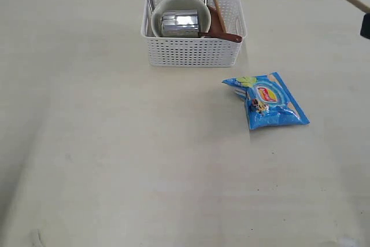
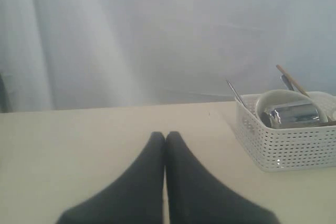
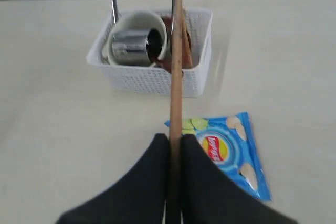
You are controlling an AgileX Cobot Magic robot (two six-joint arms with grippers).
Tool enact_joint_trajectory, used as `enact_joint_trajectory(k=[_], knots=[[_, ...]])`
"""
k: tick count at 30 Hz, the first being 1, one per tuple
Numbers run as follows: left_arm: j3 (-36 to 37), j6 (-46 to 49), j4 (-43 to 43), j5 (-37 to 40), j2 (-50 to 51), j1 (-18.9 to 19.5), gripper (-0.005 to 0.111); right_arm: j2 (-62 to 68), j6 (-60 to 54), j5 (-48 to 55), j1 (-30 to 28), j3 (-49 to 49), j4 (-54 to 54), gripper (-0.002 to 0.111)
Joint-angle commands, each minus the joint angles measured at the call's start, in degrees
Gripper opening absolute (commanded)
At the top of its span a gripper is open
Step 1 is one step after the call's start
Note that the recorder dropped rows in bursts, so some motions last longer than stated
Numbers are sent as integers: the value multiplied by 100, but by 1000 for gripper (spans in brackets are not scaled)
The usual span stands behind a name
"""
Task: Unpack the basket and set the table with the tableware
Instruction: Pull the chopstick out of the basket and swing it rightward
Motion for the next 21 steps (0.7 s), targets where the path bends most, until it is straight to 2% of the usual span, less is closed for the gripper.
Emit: enact_joint_trajectory(k=[1, 5, 9, 21], knots=[[11, -2, -25, -40, -15, -28, 0, -674, 180, -1477, 0, 1348, 280, 0], [11, -2, -25, -40, -15, -28, 0, -963, 441, -2240, 0, 2404, 280, 0], [11, -2, -25, -40, -15, -28, 0, -980, 699, -2547, 0, 2983, 280, 0], [11, -2, -25, -40, -15, -28, 0, -971, 1014, -2935, 0, 3568, 310, 0]])
